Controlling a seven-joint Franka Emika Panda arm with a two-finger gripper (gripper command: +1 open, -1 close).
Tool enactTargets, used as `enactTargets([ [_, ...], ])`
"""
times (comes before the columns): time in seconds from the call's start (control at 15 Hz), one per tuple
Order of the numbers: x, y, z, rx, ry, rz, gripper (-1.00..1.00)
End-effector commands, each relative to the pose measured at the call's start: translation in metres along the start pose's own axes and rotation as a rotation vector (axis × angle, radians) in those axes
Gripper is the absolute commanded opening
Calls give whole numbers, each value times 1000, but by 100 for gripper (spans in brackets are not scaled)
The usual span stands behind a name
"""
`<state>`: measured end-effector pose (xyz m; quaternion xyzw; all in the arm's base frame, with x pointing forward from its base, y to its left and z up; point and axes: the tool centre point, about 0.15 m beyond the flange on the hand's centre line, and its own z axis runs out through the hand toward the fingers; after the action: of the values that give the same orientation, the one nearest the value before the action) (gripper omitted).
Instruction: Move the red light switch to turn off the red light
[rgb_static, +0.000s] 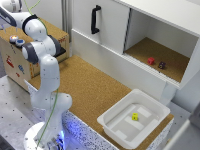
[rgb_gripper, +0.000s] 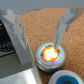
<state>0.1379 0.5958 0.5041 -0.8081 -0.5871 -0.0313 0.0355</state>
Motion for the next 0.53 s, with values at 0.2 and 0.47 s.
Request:
enactTargets([
  [0.2, 15, 10, 31, 35, -62, 60, -100],
  [0.47, 22, 21, 41, 27, -44, 60, -100],
])
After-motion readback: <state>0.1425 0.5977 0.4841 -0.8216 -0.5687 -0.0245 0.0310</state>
